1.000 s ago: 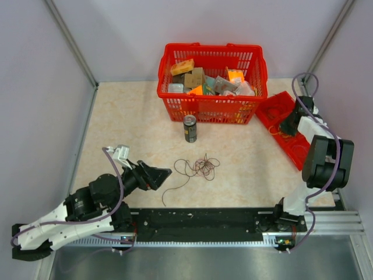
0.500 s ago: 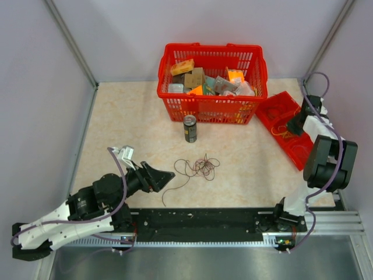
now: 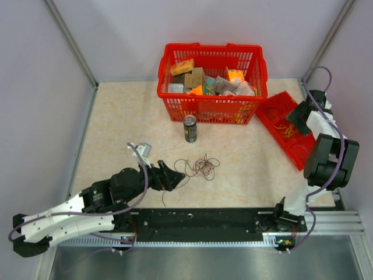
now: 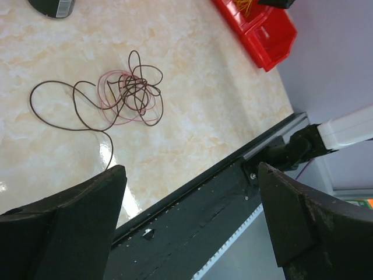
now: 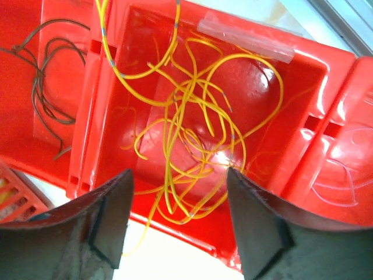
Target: Untangle the cables
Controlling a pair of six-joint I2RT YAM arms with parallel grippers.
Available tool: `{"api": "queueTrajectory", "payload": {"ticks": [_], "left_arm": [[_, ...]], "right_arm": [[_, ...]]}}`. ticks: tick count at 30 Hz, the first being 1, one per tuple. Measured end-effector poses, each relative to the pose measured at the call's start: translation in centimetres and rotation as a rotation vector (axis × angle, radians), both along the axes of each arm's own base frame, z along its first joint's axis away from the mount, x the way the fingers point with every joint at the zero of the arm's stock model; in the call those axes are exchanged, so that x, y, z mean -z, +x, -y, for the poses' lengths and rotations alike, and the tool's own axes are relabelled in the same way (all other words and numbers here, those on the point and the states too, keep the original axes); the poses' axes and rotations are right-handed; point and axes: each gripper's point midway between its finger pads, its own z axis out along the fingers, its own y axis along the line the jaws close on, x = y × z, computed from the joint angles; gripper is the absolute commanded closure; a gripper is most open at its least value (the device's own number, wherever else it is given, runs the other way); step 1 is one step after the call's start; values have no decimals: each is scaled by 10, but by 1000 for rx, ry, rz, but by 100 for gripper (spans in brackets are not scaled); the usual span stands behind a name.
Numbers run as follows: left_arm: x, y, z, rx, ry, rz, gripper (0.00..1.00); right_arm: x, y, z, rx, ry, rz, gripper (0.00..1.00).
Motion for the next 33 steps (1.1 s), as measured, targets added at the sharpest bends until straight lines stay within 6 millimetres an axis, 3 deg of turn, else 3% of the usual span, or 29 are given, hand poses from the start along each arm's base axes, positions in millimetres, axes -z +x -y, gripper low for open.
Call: {"api": "queueTrajectory", "payload": {"ticks": [4, 12, 16, 20, 23, 26, 29, 33], "left_arm": [[11, 1, 13, 33, 87, -16, 2], [14, 6, 32, 78, 177, -12, 2], [22, 6, 36, 82, 177, -32, 3], [43, 3, 32, 61, 168, -75, 4], [69, 3, 20, 12, 179, -113, 7], [87, 5, 7, -44, 189, -145, 8], [89, 6, 1, -78, 175, -160, 11], [94, 9, 2, -96, 190, -170, 18]], "right_arm": [[-17, -12, -3, -20, -21, -5, 23], [-110, -57, -13, -43, -126, 188, 24], [-129, -91, -31, -76, -142, 269, 27], [-123, -118, -90, -251, -116, 316, 30], [-111, -142, -158, -477, -51, 377, 30], [-81, -177, -224, -718, 50, 422, 30], [-42, -213, -281, -940, 136, 404, 30], [-6, -250, -333, -1157, 164, 337, 31]]}}
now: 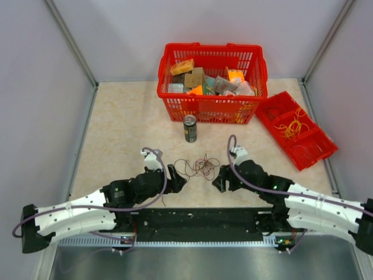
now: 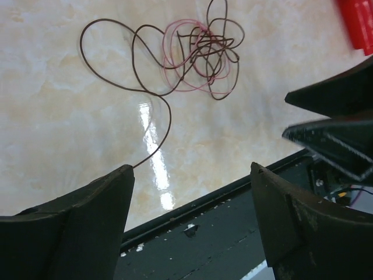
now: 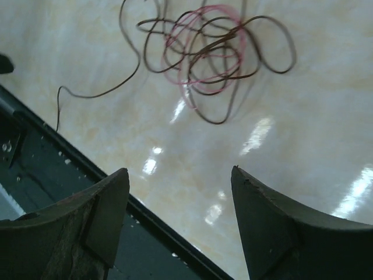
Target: Untangle the cables
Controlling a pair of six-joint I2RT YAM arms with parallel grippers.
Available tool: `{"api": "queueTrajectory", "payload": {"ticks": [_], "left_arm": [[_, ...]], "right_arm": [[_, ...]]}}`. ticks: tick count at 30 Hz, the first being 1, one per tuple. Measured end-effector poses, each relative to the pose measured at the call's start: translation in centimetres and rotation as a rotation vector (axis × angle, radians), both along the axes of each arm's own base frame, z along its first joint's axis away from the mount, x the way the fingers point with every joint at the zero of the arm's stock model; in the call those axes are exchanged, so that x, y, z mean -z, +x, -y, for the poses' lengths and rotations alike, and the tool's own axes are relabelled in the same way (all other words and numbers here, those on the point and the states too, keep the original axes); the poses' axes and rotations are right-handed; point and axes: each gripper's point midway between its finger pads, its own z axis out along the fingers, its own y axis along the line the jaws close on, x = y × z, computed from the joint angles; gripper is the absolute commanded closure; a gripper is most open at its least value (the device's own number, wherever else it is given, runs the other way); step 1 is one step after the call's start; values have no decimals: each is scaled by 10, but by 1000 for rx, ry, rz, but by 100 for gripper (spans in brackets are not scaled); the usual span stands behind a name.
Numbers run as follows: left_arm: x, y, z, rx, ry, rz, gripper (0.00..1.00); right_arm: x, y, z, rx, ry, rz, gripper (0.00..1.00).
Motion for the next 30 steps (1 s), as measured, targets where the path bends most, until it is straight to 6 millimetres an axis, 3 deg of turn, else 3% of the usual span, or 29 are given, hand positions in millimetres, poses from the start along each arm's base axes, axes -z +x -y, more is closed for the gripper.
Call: {"api": "queueTrajectory", "payload": {"ticks": [3, 5, 10, 16, 19, 26, 29, 30], "left_arm": [[15, 5, 4, 0, 85, -26, 20], [22, 11, 11, 9, 142, -48, 25], [34, 40, 34, 40, 227, -104, 28], [37, 62, 63, 137, 291, -76, 23], [39, 71, 73, 165, 322, -55, 48], [45, 105, 97, 167, 442, -32, 79], [48, 110, 100, 162, 458, -35, 100], [50, 111, 100, 163, 466, -36, 100]], "right_arm": [[6, -11, -33, -72, 37, 14, 34], [6, -9, -43, -55, 108, 33, 37], [31, -4, -36, 10, 190, 65, 41], [46, 0, -28, 58, 211, 86, 42], [46, 7, -28, 95, 230, 102, 43], [60, 17, -28, 128, 212, 96, 43], [62, 24, -27, 147, 225, 86, 43], [62, 26, -28, 149, 237, 83, 43]]}}
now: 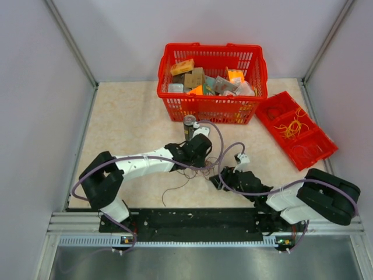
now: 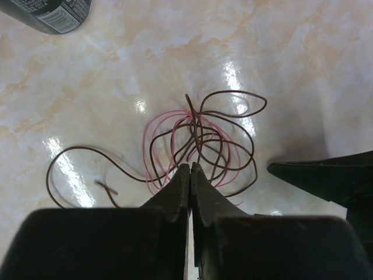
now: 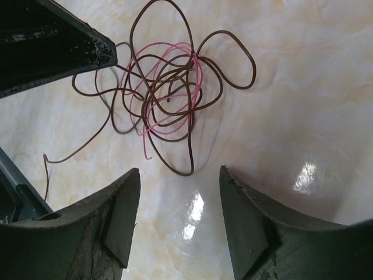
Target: Untangle the cables
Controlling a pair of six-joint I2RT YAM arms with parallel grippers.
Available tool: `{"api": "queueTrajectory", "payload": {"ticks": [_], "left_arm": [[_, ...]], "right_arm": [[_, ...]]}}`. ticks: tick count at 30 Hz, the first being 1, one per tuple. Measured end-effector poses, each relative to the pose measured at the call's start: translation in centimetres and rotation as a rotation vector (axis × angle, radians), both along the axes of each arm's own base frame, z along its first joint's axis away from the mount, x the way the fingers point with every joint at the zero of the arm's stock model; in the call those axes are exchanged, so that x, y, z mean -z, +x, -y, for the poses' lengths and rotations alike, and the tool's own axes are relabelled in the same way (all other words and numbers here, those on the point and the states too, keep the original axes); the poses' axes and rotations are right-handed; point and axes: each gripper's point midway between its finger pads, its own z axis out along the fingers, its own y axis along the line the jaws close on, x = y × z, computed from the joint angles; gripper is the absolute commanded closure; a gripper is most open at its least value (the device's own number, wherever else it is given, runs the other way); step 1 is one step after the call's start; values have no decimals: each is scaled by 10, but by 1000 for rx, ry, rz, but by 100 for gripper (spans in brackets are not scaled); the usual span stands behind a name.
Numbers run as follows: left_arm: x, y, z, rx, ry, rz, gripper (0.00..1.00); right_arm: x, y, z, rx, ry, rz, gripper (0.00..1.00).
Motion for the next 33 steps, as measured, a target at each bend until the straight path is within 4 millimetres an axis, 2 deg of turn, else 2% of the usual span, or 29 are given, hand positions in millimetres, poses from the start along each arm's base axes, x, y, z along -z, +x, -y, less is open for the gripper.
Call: {"api": "queueTrajectory", "payload": {"ticks": [4, 9, 13, 20, 22, 23, 25, 26, 29, 33], "left_arm": [[5, -3, -5, 4, 30, -14, 100], [-2, -12, -11, 11, -2, -19, 100], [-19, -27, -19, 22, -78, -20, 100], [-53, -49, -21, 58, -243, -21, 100], [-70, -56, -24, 72, -298, -4, 100], [-84, -59, -27, 81, -339, 16, 100], [-114, -66, -33, 93, -430, 68, 100], [-136, -70, -37, 103, -502, 110, 100], [-180, -81, -48, 125, -650, 199, 100], [-212, -91, -57, 144, -753, 251, 100]], "right_arm": [[0, 3, -3, -8, 22, -3, 43], [0, 3, -6, -19, 28, -5, 43], [0, 4, -11, -29, 31, -8, 43], [-1, 4, -14, -35, 42, -17, 44], [-1, 4, -14, -32, 46, -20, 45], [-1, 4, -14, -30, 46, -21, 49], [0, 5, -13, -22, 46, -24, 60], [1, 5, -12, -19, 41, -29, 62], [6, 5, -11, -10, 30, -45, 68], [8, 6, -13, -9, 23, -53, 74]]}}
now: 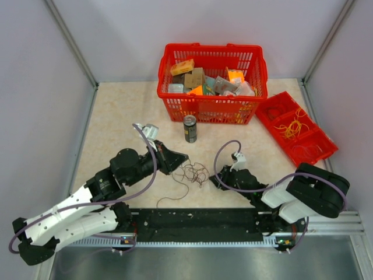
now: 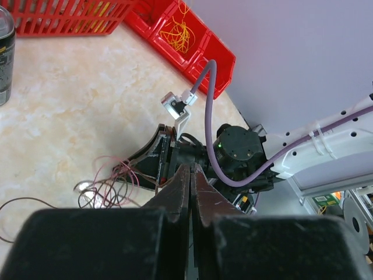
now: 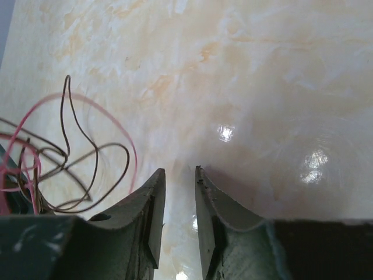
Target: Untangle the cables
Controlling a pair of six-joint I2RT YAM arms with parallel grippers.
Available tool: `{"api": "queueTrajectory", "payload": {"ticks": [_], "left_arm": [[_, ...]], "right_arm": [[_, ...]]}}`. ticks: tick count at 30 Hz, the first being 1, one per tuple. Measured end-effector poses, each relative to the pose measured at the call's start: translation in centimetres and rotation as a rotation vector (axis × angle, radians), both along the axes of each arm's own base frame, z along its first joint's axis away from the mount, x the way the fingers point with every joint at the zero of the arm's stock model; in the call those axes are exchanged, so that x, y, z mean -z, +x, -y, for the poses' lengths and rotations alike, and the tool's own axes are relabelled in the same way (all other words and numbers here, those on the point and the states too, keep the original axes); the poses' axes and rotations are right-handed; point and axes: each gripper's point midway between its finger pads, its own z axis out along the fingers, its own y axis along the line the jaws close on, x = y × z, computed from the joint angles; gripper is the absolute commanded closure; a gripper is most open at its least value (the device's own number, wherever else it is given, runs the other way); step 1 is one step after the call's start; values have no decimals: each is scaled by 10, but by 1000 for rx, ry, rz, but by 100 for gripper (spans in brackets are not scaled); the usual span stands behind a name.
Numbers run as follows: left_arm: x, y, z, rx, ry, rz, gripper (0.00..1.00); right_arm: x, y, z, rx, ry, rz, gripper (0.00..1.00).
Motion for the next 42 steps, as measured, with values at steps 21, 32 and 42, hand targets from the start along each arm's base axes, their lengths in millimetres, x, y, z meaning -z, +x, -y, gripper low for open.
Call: {"api": "queueTrajectory", "payload": {"ticks": [21, 32, 42], "left_arm": [[-6, 7, -25, -124, -5, -24, 100], [-29, -8, -21, -32, -41, 4, 100], [-116, -21, -84, -165, -166, 133, 100]], "right_arm": [[-81, -43, -67, -376, 103, 187, 18], [-60, 7, -69, -94, -118, 152, 69], [-13, 19, -29, 38, -183, 133, 60]]}}
